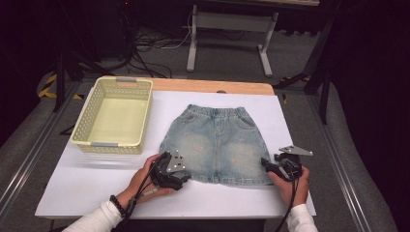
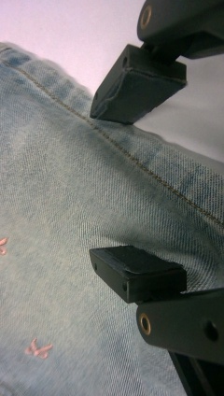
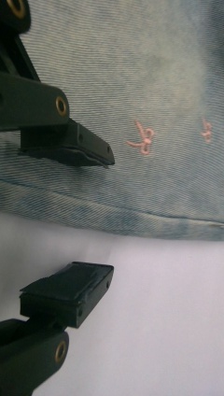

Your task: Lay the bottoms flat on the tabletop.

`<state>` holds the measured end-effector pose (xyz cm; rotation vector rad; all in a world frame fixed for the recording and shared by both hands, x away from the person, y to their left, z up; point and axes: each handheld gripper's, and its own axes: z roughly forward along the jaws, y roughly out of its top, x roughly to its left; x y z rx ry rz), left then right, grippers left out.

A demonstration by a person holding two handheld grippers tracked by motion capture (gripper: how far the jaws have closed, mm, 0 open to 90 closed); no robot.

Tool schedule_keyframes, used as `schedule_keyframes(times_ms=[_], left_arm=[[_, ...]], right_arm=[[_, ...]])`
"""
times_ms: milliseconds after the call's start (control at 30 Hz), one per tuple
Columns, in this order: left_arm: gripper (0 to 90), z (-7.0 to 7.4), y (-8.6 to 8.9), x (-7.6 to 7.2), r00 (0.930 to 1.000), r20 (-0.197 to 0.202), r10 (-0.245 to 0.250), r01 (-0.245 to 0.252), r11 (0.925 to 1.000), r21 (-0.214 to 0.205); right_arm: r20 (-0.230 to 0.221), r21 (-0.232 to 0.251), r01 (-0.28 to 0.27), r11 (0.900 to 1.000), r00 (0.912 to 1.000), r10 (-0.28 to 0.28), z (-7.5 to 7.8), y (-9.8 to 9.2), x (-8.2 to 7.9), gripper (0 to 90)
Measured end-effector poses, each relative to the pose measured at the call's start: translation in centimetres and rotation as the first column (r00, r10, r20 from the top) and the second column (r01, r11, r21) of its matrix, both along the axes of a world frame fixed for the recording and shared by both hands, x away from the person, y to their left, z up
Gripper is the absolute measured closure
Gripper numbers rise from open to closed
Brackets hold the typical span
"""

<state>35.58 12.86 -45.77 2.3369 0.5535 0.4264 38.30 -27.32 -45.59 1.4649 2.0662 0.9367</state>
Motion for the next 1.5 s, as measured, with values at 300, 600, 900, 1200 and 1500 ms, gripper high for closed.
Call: schedule_keyframes(times_ms=[300, 600, 900, 1200, 1500], left_arm=[[58.5, -0.1, 0.1, 0.5, 0.9976, -0.066, -0.017, 0.014, 0.9987, -0.049], [81.1, 2.0, 0.3, 0.0, 0.9996, -0.027, -0.006, 0.004, 0.9974, -0.072], [84.1, 7.5, 1.8, -2.0, 0.9966, 0.08, 0.021, 0.001, 0.9667, -0.256], [56.2, 6.6, 1.8, -2.9, 0.9924, 0.122, 0.015, 0.005, 0.9866, -0.163], [26.2, 2.6, 3.0, -3.4, 0.9958, 0.089, 0.023, -0.02, 0.9993, -0.033]], right_arm=[[0.004, -0.005, -0.083, 0.9966, 0.9966, 0.083, 0.0, 0.3, -0.3, 67.3], [0.057, -0.011, -0.091, 0.9957, 0.9941, 0.092, 1.5, 0.1, -1.0, 84.1], [0.187, 0.019, -0.039, 0.999, 0.9817, 0.035, 5.2, -0.6, -2.6, 84.5], [0.178, 0.0, -0.011, 0.9999, 0.9839, 0.011, 4.6, -0.3, -2.1, 81.5], [0.146, -0.032, 0.002, 0.9995, 0.9893, 0.003, 3.1, -0.6, -2.2, 60.7]])
